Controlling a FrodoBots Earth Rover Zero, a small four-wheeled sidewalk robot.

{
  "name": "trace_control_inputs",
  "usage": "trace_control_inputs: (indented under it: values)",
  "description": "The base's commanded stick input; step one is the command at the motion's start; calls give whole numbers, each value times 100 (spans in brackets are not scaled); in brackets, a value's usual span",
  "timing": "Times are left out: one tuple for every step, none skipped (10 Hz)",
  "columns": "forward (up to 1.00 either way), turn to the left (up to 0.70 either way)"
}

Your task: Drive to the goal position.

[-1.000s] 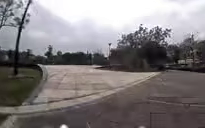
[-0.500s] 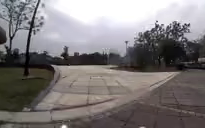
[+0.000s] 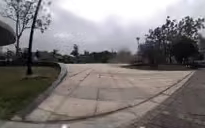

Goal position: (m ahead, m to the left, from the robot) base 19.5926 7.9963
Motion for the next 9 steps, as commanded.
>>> trace_control_inputs:
  values:
    - [100, 0]
    - [100, -25]
    - [100, -39]
    - [100, -32]
    - [100, -12]
    - [100, 0]
    - [100, 0]
    - [100, 0]
    - [100, 0]
